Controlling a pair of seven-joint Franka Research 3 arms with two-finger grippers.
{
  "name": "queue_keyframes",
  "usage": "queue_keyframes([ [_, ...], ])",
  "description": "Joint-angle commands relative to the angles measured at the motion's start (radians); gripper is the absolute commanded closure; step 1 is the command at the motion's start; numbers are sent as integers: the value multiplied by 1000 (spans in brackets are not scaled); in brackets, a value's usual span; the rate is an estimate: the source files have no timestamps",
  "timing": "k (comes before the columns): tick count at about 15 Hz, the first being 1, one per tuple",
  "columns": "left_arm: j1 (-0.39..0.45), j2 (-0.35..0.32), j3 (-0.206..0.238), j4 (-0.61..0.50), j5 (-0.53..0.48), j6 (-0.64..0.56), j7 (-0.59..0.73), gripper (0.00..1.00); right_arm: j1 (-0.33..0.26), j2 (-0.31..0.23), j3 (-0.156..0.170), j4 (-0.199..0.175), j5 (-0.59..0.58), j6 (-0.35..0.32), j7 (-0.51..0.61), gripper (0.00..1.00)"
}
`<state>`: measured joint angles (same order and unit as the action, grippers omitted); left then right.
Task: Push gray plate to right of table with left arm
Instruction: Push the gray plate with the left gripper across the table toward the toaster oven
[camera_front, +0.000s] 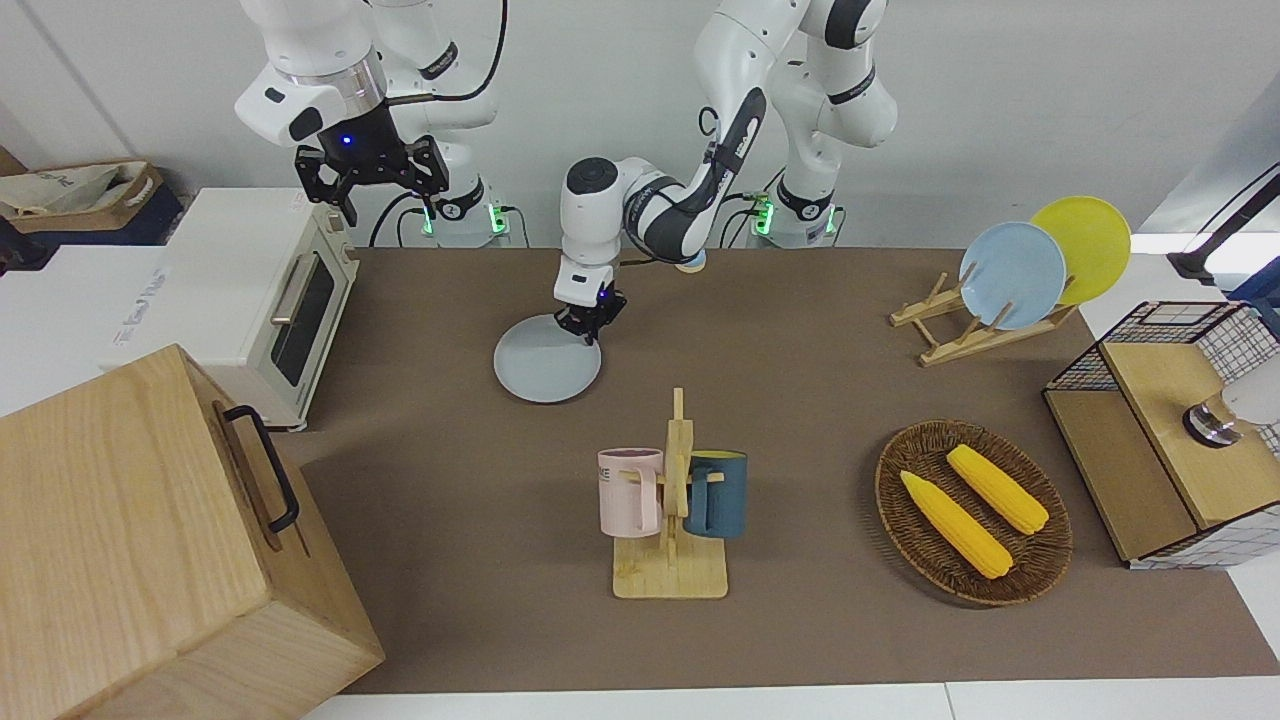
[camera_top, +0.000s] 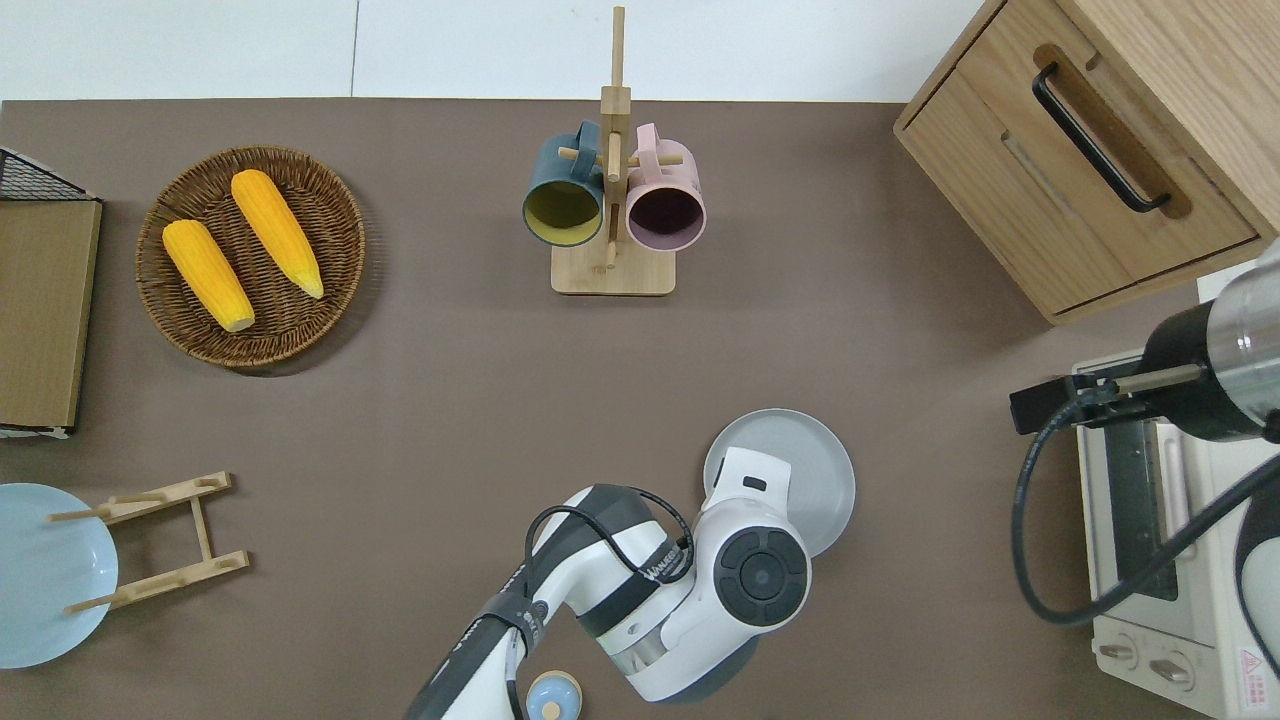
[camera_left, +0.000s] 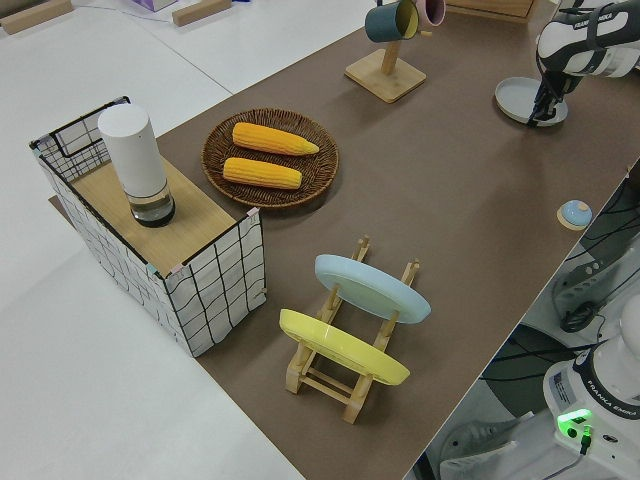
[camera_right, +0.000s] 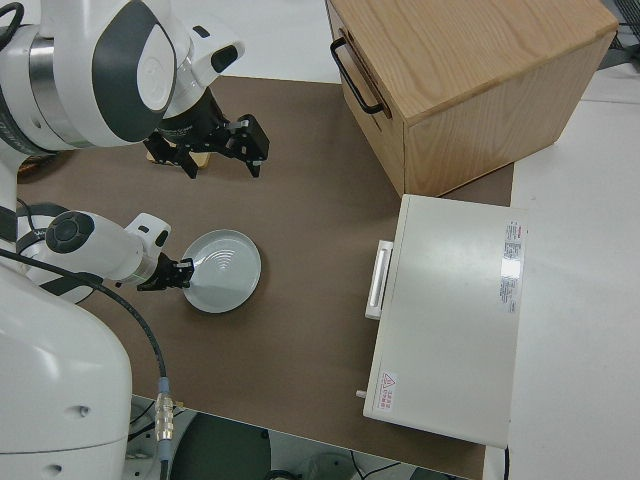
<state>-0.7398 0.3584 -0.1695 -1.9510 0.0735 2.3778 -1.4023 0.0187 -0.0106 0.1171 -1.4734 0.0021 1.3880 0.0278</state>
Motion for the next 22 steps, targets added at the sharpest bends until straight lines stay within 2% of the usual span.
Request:
queue_keyframes([
  [1,-53,60,5,64,19,-37,-59,1000,-20,-6,13,4,10,-12,0,17],
  [6,-81,100,5,118,17,-37,-89,1000,-20,-6,15,4,10,-12,0,17],
  [9,-81,102,5,136,19,-38,-93,1000,-20,-6,15,4,10,-12,1,17],
  [11,-81,102,7,150,17,-52,-93,836,-20,-6,15,4,10,-14,0,17],
  [12,-81,102,10,158,17,-57,-92,651,-20,-6,15,4,10,-12,0,17],
  [13,-78,100,11,161,17,-64,-92,585,-20,-6,15,4,10,-12,0,17],
  [17,-67,97,13,167,19,-80,-89,171,-20,-6,13,4,10,-12,1,17],
  [18,-67,94,15,172,19,-83,-87,93,-20,-6,15,4,10,-12,1,17],
  [19,-64,94,16,182,19,-104,-83,18,-20,-6,15,4,10,-14,0,17],
  [22,-61,94,21,237,18,-196,-76,11,-20,-6,13,4,10,-12,0,17],
])
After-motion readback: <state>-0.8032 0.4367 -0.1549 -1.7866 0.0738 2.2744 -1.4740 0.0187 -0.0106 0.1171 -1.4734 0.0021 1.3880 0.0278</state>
